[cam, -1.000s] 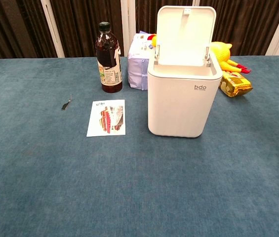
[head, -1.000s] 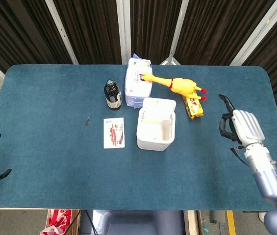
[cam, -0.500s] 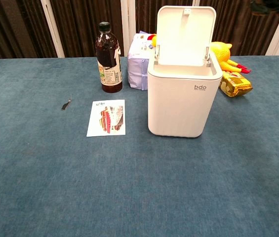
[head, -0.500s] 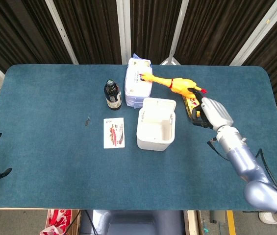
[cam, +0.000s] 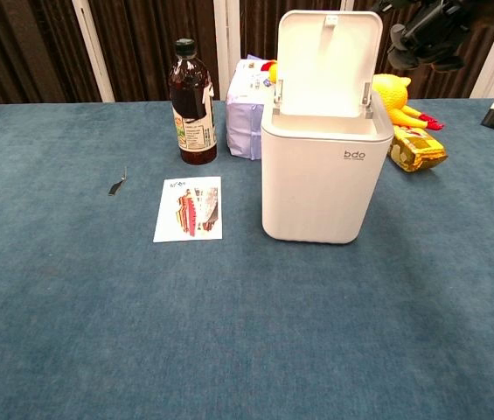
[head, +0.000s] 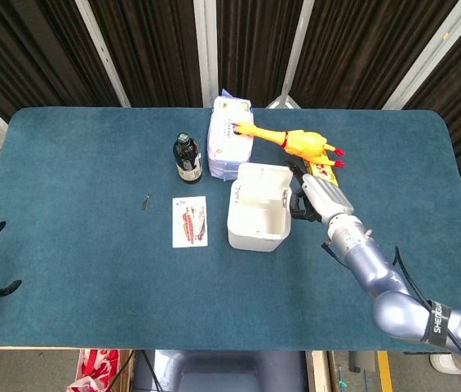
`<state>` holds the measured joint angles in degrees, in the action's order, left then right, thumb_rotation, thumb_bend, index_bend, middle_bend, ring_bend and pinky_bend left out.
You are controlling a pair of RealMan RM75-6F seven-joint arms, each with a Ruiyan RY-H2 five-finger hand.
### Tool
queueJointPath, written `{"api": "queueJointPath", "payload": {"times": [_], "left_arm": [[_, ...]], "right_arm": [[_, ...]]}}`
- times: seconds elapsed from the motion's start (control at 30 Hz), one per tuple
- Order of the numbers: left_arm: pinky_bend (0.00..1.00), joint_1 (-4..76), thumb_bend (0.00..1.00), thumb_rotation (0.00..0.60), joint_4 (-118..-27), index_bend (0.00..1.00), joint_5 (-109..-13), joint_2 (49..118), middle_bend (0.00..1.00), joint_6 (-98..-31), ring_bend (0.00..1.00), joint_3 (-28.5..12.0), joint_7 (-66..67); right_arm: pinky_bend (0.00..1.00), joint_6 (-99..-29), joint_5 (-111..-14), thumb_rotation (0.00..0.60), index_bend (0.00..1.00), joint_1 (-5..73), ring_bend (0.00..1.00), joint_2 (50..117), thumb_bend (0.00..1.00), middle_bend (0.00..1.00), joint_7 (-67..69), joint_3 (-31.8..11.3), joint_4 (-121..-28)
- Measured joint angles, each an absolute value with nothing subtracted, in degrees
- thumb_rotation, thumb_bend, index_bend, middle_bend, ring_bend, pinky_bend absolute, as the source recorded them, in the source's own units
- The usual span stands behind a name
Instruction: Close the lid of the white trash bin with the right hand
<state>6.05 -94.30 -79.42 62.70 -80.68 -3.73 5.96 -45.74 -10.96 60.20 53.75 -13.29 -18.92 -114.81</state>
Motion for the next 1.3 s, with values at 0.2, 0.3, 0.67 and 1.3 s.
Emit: {"api": "queueJointPath", "payload": {"times": [0.2, 0.3, 0.67, 1.3], "left_arm": [[0.00, 6.1, 0.00, 0.600, -94.5, 0.00, -79.3, 62.6, 0.00, -80.5, 0.00, -3.6, 6.2], [0.00, 6.1, 0.00, 0.600, -94.5, 0.00, -79.3, 62.7, 0.00, -80.6, 0.00, -3.6, 6.3], [0.00, 6.3, 0.00, 0.600, -94.9, 0.00, -79.2, 62.6, 0.00, -80.2, 0.00, -3.4, 5.9], [0.00, 6.6, 0.00, 0.600, -95.4, 0.00, -78.9, 62.2, 0.00, -79.5, 0.00, -3.2, 5.5]], "right_arm": [[0.80, -45.9, -11.1, 0.600, 0.20, 61.0, 0.87, 53.4, 0.81, 0.75, -13.2, -18.6, -116.7], [0.80, -45.9, -11.5, 0.600, 0.24, 61.1, 0.87, 52.7, 0.81, 0.75, -12.6, -18.7, -118.3], [0.80, -44.0, -13.1, 0.600, 0.24, 61.3, 0.87, 49.7, 0.81, 0.75, -11.6, -16.9, -123.8], [0.80, -46.2, -15.7, 0.600, 0.22, 62.0, 0.87, 53.2, 0.81, 0.75, -11.8, -11.6, -125.9]]}}
